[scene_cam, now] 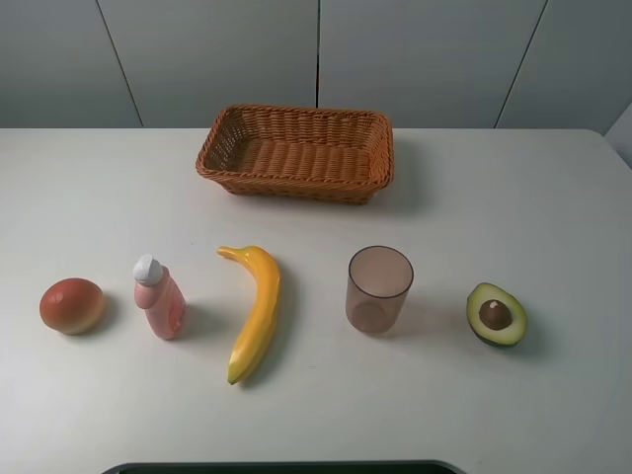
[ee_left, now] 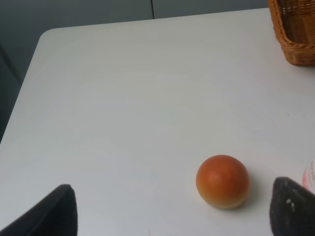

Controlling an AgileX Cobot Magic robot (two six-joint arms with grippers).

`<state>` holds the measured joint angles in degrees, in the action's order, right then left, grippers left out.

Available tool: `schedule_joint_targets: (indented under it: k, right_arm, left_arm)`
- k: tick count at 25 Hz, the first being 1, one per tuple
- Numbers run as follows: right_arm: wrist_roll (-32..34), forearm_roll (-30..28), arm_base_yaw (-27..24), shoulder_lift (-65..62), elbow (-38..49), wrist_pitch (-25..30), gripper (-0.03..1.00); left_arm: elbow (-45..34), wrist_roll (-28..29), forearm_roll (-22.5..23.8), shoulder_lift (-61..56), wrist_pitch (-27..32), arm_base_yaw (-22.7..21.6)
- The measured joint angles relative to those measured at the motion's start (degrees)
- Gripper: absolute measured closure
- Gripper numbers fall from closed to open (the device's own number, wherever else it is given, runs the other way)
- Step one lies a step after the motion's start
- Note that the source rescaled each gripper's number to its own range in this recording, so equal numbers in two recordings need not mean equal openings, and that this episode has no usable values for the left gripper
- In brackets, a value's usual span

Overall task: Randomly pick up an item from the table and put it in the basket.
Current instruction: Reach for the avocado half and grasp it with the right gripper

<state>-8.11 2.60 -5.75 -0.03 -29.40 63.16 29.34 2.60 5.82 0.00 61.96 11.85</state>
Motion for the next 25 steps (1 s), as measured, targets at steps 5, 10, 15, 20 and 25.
schedule_joint_targets:
  k: [5, 10, 15, 20, 25]
  right_arm:
    - [0.34, -0.11, 0.0, 5.89, -3.43, 0.56, -0.03]
    - [0.43, -0.22, 0.0, 21.79, -10.13, 2.07, -0.03]
    - [-0.87, 0.45, 0.0, 40.96, -14.49, 1.53, -0.03]
    - [-3.72, 4.8, 0.0, 57.2, -14.94, -3.1, -0.03]
    - [-4.56, 7.4, 2.82, 69.66, -14.94, -7.5, -0.03]
  left_arm:
    - [0.0, 0.0, 0.0, 0.0, 0.0, 0.0]
    - [0.0, 0.0, 0.0, 0.0, 0.0, 0.0]
    - [0.0, 0.0, 0.0, 0.0, 0.0, 0.0]
    - [0.0, 0.0, 0.0, 0.0, 0.0, 0.0]
    - [0.0, 0.0, 0.0, 0.0, 0.0, 0.0]
